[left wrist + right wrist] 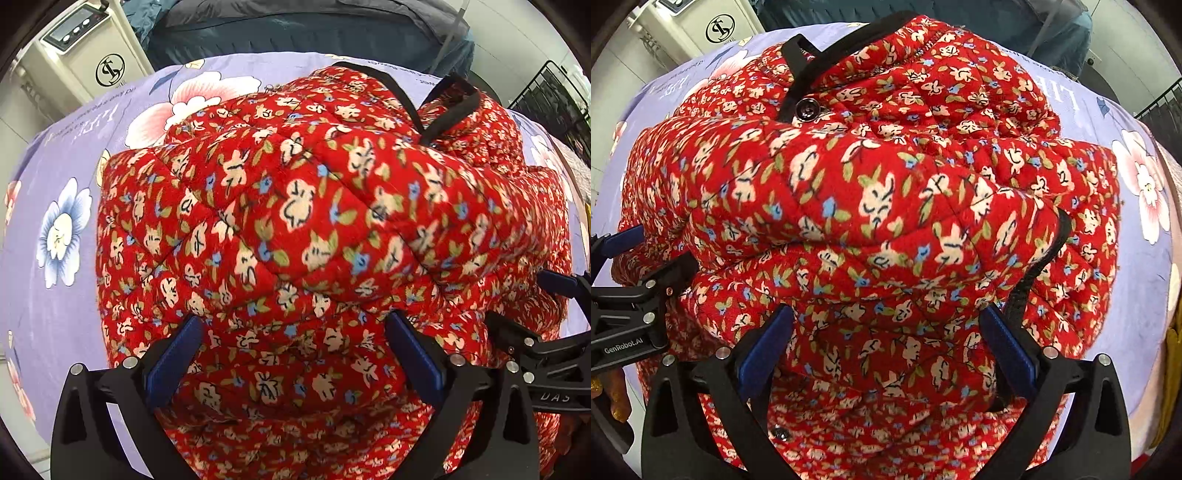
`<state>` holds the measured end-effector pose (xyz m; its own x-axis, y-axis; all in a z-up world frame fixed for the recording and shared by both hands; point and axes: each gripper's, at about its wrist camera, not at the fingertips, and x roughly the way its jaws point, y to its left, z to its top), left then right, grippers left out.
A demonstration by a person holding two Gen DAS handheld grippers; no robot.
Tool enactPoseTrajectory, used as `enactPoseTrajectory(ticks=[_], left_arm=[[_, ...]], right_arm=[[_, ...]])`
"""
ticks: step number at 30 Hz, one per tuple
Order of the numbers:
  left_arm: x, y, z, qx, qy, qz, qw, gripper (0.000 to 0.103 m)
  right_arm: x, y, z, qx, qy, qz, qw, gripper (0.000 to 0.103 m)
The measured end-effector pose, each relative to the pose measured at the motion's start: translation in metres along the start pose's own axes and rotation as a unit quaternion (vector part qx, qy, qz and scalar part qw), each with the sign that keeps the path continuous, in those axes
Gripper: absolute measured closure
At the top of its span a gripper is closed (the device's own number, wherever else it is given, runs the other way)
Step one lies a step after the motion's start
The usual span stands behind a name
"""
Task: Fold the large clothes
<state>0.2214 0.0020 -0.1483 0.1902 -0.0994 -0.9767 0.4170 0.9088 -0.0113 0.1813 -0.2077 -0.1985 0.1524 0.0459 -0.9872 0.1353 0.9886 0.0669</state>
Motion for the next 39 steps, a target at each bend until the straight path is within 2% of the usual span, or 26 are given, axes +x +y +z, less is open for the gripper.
enactPoseTrajectory(ticks=[7,12,16,19,23,26,29,33,36,38,39], left_arm=[[0.016,0.007,0.013,-0.001,0.012,-0.01,0.9999,0.004],[0.023,0.009,0.028,0.001,0.001,-0.006,1.0,0.004],[0.023,0.006,0.031,0.004,-0.006,-0.005,1.0,0.004],[0.018,0.005,0.027,0.005,-0.006,-0.009,0.9999,0.004],[-0.01,0.004,-0.001,0.008,-0.026,-0.028,0.9992,0.006],[-0.043,0.015,-0.028,0.022,-0.066,-0.046,0.9965,0.006],[-0.068,0.034,-0.063,0.033,-0.089,-0.034,0.9949,0.006],[-0.086,0.08,-0.111,0.006,-0.074,-0.039,0.9965,0.009],[-0.091,0.118,-0.147,-0.04,-0.058,-0.059,0.9958,0.011],[-0.088,0.141,-0.175,-0.076,-0.034,-0.078,0.9935,0.016],[-0.083,0.142,-0.183,-0.081,-0.024,-0.08,0.9932,0.021]], right_arm=[[0.014,0.006,0.017,0.001,0.006,-0.017,1.0,0.004],[0.027,0.014,0.034,0.0,0.005,-0.024,1.0,0.004],[0.029,0.017,0.036,-0.005,-0.002,-0.019,1.0,0.004],[0.023,0.016,0.024,-0.008,-0.018,-0.01,1.0,0.004],[-0.004,0.006,0.003,0.003,-0.059,0.021,0.998,0.005],[-0.033,-0.001,-0.026,-0.003,-0.1,0.03,0.995,0.005],[-0.047,-0.016,-0.062,-0.006,-0.097,0.034,0.995,0.005],[-0.056,-0.061,-0.112,0.05,-0.08,0.052,0.994,0.005],[-0.055,-0.108,-0.152,0.121,-0.056,0.09,0.987,0.005],[-0.055,-0.127,-0.173,0.142,-0.044,0.114,0.982,0.005],[-0.052,-0.135,-0.184,0.144,-0.037,0.123,0.981,0.005]])
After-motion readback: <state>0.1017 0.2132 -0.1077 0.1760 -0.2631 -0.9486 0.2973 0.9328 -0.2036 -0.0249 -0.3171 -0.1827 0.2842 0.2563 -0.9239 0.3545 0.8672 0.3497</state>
